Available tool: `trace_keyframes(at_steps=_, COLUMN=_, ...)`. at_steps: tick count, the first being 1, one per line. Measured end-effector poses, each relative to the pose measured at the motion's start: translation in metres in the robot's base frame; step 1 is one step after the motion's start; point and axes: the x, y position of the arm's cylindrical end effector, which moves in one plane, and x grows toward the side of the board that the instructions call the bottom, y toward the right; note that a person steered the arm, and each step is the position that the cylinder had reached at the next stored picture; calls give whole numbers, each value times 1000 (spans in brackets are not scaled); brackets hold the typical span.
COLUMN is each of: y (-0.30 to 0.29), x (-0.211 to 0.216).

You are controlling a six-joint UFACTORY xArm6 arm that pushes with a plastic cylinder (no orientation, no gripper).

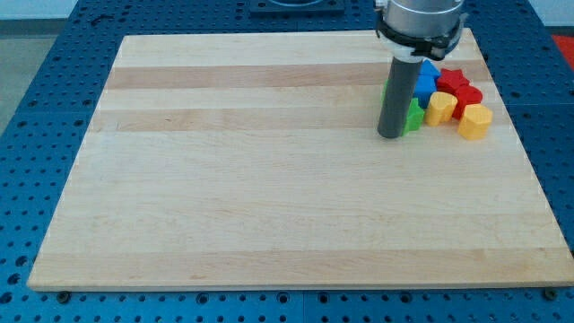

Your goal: Point your arm towards blue triangle

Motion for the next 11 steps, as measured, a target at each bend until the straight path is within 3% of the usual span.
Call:
trace_keyframes(at_steps=3, y=14, x=-8)
trace_keyframes(at_steps=6, y=15, x=35)
trace_keyframes(at_steps=9, y=-37, x=32)
trace_keyframes(at_steps=10, y=-62, x=12)
trace_keyframes(at_steps=11, y=-106, x=-37)
